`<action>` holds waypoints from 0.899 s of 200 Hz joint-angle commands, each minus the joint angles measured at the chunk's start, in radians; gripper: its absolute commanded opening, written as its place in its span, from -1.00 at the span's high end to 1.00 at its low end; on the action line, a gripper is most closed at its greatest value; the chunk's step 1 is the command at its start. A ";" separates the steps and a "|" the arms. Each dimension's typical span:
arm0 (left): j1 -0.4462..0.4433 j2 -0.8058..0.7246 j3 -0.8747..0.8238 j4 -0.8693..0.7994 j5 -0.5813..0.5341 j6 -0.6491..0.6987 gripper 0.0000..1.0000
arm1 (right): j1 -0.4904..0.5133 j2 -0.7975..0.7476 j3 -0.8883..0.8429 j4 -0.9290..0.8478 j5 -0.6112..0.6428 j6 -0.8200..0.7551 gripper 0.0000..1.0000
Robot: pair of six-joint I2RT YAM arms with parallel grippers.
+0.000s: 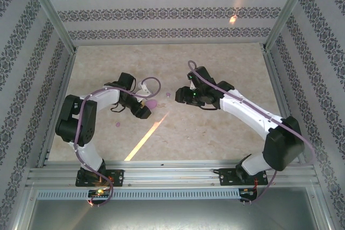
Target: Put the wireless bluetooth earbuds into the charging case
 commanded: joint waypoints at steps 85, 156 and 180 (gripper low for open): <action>-0.107 0.167 0.091 0.092 -0.203 -0.003 -0.35 | -0.040 -0.177 -0.261 0.054 0.017 0.053 -0.08; -0.108 0.132 0.094 0.025 -0.121 0.080 -0.45 | -0.066 -0.146 -0.232 0.052 0.003 0.030 -0.08; -0.105 0.085 0.081 0.007 -0.105 0.159 -0.47 | -0.070 -0.146 -0.235 0.064 0.001 0.030 -0.08</action>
